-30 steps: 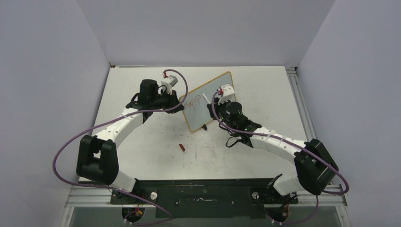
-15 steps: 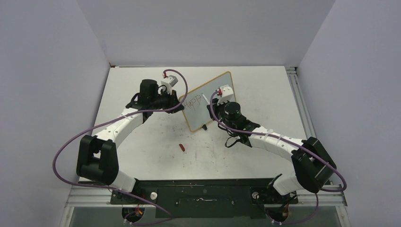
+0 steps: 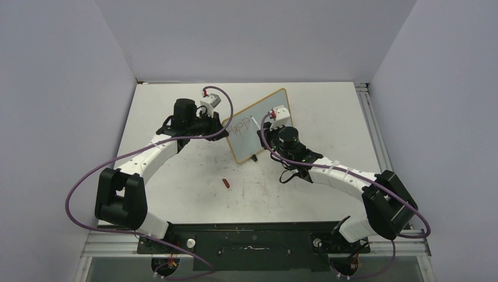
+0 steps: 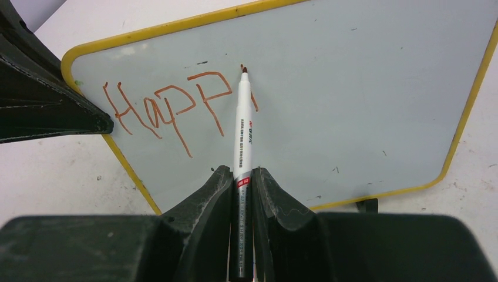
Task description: Write a sentence on the whiteboard
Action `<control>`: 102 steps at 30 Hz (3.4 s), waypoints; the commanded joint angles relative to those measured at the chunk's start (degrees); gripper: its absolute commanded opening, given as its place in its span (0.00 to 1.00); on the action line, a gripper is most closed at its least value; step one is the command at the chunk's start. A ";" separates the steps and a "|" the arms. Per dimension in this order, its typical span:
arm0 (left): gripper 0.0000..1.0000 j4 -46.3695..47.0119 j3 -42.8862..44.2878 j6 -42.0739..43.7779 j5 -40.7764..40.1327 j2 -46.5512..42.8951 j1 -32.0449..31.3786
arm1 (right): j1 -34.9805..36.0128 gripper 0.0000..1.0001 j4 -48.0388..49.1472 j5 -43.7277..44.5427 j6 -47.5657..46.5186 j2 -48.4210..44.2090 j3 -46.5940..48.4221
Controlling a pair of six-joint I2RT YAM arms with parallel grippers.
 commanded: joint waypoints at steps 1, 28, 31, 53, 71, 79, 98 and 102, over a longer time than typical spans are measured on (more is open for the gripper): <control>0.00 -1.66 1.74 1.51 -0.96 -1.85 -0.50 | 0.15 0.05 2.07 2.60 -0.68 -4.39 0.32; 0.00 -1.77 1.62 1.64 -1.12 -1.88 -0.50 | -0.99 0.05 1.07 1.71 -0.42 -1.52 -0.29; 0.00 -1.77 1.60 1.69 -1.13 -1.91 -0.50 | -1.06 0.05 1.01 1.51 -0.20 -1.33 -0.45; 0.00 -1.81 1.60 1.69 -1.13 -1.99 -0.50 | -1.05 0.05 0.86 1.19 -0.03 0.41 -0.80; 0.00 -1.76 1.67 1.60 -0.89 -2.02 -0.50 | -0.88 0.05 0.19 1.38 0.83 -0.65 -3.58; 0.00 -1.73 1.63 1.60 -0.94 -1.80 -0.50 | -0.84 0.05 0.89 1.41 -0.09 0.15 -1.17; 0.00 -1.77 1.68 1.69 -1.04 -1.92 -0.50 | -0.92 0.05 1.64 2.22 -1.89 1.95 2.64; 0.00 -1.77 1.61 1.69 -1.02 -1.92 -0.50 | -0.91 0.05 1.69 3.01 -1.96 1.92 2.74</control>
